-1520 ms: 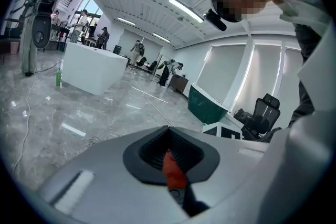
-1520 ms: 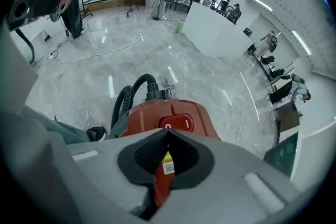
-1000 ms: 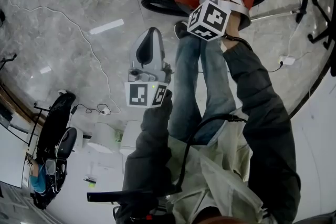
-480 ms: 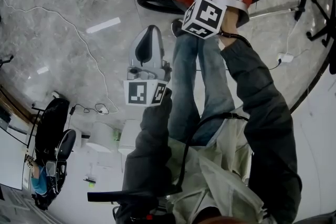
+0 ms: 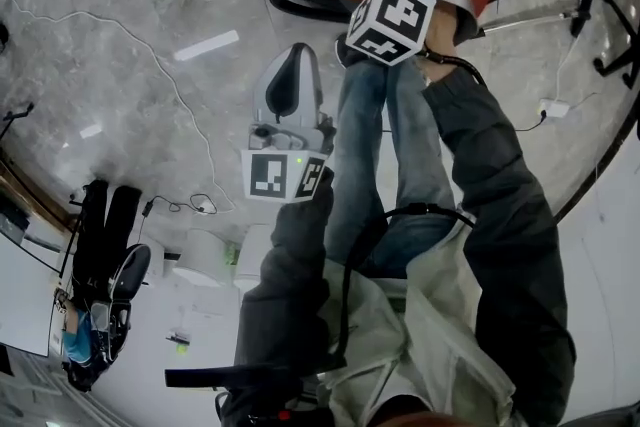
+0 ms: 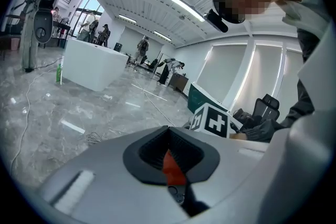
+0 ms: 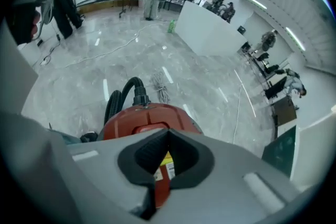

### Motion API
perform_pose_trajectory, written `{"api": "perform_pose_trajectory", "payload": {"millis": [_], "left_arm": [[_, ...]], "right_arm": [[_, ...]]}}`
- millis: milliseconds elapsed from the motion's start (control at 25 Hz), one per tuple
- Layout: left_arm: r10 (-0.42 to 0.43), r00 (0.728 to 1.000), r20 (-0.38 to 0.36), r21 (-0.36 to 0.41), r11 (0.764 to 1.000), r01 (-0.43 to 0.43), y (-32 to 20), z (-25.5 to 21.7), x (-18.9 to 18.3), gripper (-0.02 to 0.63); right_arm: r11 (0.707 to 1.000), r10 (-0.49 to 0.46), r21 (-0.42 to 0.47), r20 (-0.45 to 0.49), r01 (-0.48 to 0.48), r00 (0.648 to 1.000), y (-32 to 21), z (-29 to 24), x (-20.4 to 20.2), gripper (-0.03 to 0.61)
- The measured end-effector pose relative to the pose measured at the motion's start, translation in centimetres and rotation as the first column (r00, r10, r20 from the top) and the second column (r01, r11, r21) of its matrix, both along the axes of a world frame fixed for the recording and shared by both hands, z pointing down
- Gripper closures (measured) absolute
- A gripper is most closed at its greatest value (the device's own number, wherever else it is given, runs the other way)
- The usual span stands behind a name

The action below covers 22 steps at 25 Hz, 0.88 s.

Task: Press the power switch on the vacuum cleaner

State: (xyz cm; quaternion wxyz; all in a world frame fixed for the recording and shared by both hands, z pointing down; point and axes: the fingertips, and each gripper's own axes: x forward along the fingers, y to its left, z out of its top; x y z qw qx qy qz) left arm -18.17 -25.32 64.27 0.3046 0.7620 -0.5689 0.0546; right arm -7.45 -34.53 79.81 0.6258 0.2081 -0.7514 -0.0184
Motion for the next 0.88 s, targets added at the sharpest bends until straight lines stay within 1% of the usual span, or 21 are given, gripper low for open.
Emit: {"api": "perform_pose_trajectory", "payload": {"millis": [120,200,360,440,520,600,680,760,800,880], "left_arm": [[0.006,1.000,-0.006,0.005,1.000,-0.006,0.2,-0.4,-0.1,0.611],[0.007,1.000,-0.005,-0.004,1.000,-0.007,0.3,-0.3,-0.2,0.611],[-0.007,1.000,-0.017,-0.016,1.000,0.007,0.6,-0.4,0.0,0.611],[-0.019,0.999,-0.036,-0.026,1.000,0.018,0.9,-0.6,0.2,0.611],[-0.021,0.998,-0.057,-0.034,0.999,0.019,1.0,-0.9,0.4,0.611],[0.007,0.999,-0.052,-0.042,0.999,-0.009,1.3,-1.0,0.9,0.611],[0.066,0.998,-0.012,-0.062,0.996,-0.067,1.9,-0.9,1.7,0.611],[0.121,0.992,0.030,-0.075,0.990,-0.119,2.5,-1.0,2.6,0.612],[0.139,0.990,0.035,-0.078,0.988,-0.136,2.8,-1.2,3.1,0.612],[0.153,0.988,0.011,-0.075,0.986,-0.152,3.2,-2.0,4.0,0.612]], "right_arm": [[0.994,0.079,0.064,0.087,-0.085,0.993,1.1,-2.5,1.5,0.581],[0.988,0.117,0.085,0.130,-0.129,0.985,2.3,-4.0,2.7,0.581],[0.978,0.186,0.060,0.174,-0.199,0.967,5.3,-6.2,4.8,0.581],[0.975,0.201,0.054,0.195,-0.216,0.960,6.8,-7.2,5.6,0.581],[0.973,0.202,0.070,0.218,-0.222,0.955,8.0,-8.4,6.1,0.581],[0.967,0.210,0.087,0.255,-0.238,0.944,9.2,-9.9,6.4,0.581],[0.957,0.239,0.088,0.300,-0.276,0.923,10.3,-11.6,6.7,0.581],[0.946,0.275,0.070,0.336,-0.315,0.901,11.2,-13.4,7.0,0.581],[0.943,0.292,0.054,0.348,-0.329,0.891,11.7,-14.3,7.1,0.581],[0.936,0.318,0.026,0.376,-0.352,0.870,12.5,-15.9,7.4,0.581]]}}
